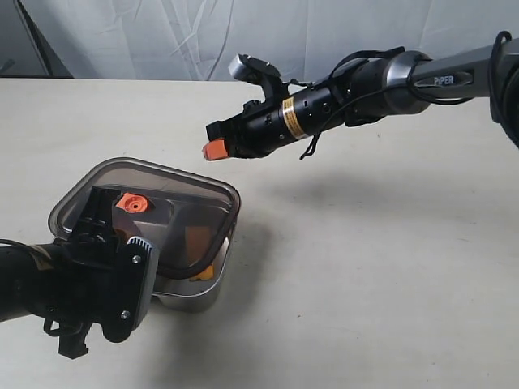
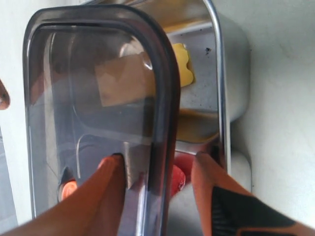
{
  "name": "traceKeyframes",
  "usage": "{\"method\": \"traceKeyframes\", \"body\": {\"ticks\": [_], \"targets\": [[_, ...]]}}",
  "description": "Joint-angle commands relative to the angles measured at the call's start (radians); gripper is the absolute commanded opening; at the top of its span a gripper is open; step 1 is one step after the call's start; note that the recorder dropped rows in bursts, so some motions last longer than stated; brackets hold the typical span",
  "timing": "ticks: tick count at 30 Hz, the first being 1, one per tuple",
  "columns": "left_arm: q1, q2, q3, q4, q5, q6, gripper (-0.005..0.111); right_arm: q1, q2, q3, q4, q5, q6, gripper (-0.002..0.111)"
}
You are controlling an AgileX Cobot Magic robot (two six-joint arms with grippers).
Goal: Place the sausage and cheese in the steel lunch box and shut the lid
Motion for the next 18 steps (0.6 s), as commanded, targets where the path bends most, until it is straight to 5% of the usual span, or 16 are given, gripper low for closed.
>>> {"method": "traceKeyframes", "body": {"ticks": [1,18], "targets": [[-0.003,-0.007,-0.003,-0.006,0.016,-0.01,0.044,0.026,0.014,-0.008,-0.002,-0.022,-0.008,-0.001],[-0.003,-0.071,-0.003,-0.006,0.023,-0.01,0.044,0.052,0.016,-0.008,-0.002,-0.044,-0.01,-0.001]]}}
